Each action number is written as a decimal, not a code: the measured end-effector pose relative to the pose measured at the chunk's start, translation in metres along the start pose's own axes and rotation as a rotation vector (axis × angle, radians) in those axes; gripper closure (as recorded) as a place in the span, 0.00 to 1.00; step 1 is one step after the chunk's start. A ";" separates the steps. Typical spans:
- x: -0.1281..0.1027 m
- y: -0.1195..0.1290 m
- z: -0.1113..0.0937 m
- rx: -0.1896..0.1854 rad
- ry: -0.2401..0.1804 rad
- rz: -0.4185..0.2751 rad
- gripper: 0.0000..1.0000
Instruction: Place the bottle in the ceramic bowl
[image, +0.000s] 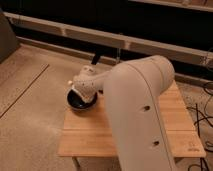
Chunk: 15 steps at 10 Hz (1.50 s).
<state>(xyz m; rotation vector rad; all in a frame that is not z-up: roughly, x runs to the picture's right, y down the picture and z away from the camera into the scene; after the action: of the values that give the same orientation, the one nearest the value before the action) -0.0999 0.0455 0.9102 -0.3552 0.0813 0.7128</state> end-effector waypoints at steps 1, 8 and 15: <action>0.000 -0.002 0.001 -0.004 0.004 0.005 0.48; 0.001 -0.009 0.001 -0.011 0.011 0.032 0.35; -0.015 -0.027 -0.027 -0.002 -0.059 0.067 0.35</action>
<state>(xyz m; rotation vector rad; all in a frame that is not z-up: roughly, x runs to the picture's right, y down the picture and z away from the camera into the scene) -0.0925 0.0085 0.8959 -0.3342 0.0369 0.7894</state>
